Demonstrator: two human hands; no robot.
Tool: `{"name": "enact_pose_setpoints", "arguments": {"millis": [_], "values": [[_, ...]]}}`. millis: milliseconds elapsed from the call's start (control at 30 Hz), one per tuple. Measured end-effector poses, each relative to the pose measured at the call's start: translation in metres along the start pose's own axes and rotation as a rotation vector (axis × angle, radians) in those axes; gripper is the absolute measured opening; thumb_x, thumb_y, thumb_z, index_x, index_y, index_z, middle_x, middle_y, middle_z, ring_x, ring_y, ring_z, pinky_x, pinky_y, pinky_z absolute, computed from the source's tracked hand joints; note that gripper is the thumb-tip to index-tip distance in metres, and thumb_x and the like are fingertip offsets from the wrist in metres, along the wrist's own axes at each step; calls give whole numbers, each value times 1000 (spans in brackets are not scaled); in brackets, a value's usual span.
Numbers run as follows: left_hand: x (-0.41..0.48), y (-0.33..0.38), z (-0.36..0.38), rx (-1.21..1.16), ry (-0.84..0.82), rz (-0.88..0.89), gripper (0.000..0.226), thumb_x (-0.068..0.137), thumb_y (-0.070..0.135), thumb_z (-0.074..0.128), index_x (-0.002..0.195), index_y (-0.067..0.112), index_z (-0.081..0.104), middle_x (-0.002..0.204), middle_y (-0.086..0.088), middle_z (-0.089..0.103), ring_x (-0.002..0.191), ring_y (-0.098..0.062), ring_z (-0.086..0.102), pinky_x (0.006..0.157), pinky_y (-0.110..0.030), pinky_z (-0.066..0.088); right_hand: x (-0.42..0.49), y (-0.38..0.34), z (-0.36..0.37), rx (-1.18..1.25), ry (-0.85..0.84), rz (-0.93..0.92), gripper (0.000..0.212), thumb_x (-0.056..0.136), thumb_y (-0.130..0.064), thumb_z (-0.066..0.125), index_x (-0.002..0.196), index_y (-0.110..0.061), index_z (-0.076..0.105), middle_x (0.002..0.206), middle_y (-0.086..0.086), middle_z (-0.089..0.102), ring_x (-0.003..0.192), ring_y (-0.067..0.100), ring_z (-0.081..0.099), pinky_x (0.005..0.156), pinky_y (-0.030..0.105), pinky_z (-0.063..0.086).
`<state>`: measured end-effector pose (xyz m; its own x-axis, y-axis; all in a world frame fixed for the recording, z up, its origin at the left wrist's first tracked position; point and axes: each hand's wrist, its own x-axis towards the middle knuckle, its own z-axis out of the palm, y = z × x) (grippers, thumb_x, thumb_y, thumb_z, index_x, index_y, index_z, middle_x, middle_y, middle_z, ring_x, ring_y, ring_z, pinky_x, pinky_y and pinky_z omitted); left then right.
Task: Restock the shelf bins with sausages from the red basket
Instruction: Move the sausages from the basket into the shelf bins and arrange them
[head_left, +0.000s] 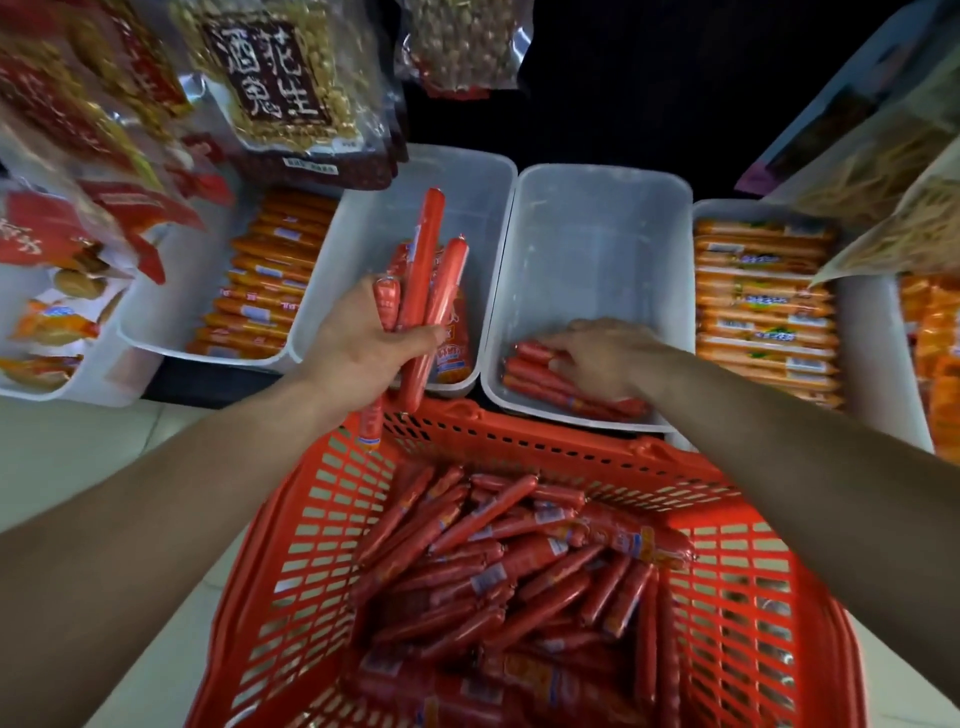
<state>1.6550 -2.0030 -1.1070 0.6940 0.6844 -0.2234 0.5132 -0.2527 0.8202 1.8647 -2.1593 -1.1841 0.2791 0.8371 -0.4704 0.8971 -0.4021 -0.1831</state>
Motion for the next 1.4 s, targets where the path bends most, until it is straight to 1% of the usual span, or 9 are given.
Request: {"name": "enact_pose_setpoints", "arguments": {"millis": [133, 333, 533, 667, 800, 900, 1100, 1267, 1400], "values": [[6, 19, -6, 67, -84, 38, 25, 80, 18, 80, 96, 27, 62, 79, 4, 70, 71, -6, 70, 66, -25, 54, -20, 6, -17, 105, -104, -92, 41, 96, -42, 53, 137, -42, 54, 134, -9, 60, 122, 21, 56, 98, 33, 45], [58, 69, 28, 539, -331, 182, 53, 75, 27, 84, 119, 22, 55, 104, 6, 62, 93, -17, 59, 80, -28, 44, -71, 56, -28, 234, 513, 145, 20, 91, -27, 54, 105, -26, 68, 107, 1, 68, 98, 30, 64, 78, 39, 52], [101, 86, 109, 879, -547, 305, 60, 74, 26, 83, 126, 24, 53, 108, 5, 55, 95, -20, 54, 78, -28, 41, -97, 77, 25, 421, 569, 243, 43, 95, -34, 53, 136, -21, 49, 121, 8, 55, 111, 34, 56, 90, 43, 48], [113, 64, 145, 1028, -606, 285, 42, 80, 25, 78, 116, 20, 57, 117, -7, 65, 95, -26, 58, 79, -30, 45, -94, 77, 41, 506, 582, 244, 52, 97, -36, 51, 146, -21, 37, 130, 10, 51, 117, 33, 52, 94, 43, 45], [116, 53, 154, 972, -606, 251, 54, 92, 32, 68, 140, 18, 48, 139, -9, 56, 121, -30, 55, 97, -34, 45, -86, 77, 36, 520, 597, 272, 51, 99, -38, 49, 145, -20, 37, 132, 9, 50, 118, 31, 52, 91, 40, 45], [122, 63, 154, 838, -522, 325, 38, 93, 37, 65, 126, 21, 56, 130, -5, 60, 114, -26, 57, 95, -37, 46, -86, 75, 38, 540, 591, 262, 51, 101, -39, 44, 146, -18, 34, 139, 10, 49, 124, 29, 50, 96, 41, 44], [117, 68, 193, 473, -469, 291, 62, 88, 33, 72, 143, 24, 46, 139, -1, 58, 126, -21, 55, 107, -40, 43, -86, 75, 39, 550, 576, 264, 52, 101, -42, 43, 148, -21, 31, 140, 9, 49, 123, 28, 52, 97, 43, 46], [115, 31, 177, 849, -488, 293, 75, 88, 51, 65, 151, 26, 33, 144, -4, 46, 130, -27, 46, 108, -41, 38, -85, 75, 38, 543, 565, 274, 53, 102, -43, 42, 149, -21, 29, 140, 8, 50, 123, 27, 51, 96, 40, 44], [119, 17, 171, 759, -543, 319, 67, 90, 42, 67, 149, 29, 39, 142, 1, 46, 130, -23, 45, 110, -38, 36, -87, 74, 38, 538, 560, 278, 54, 102, -43, 40, 149, -22, 27, 142, 6, 50, 125, 26, 50, 96, 41, 44]]}}
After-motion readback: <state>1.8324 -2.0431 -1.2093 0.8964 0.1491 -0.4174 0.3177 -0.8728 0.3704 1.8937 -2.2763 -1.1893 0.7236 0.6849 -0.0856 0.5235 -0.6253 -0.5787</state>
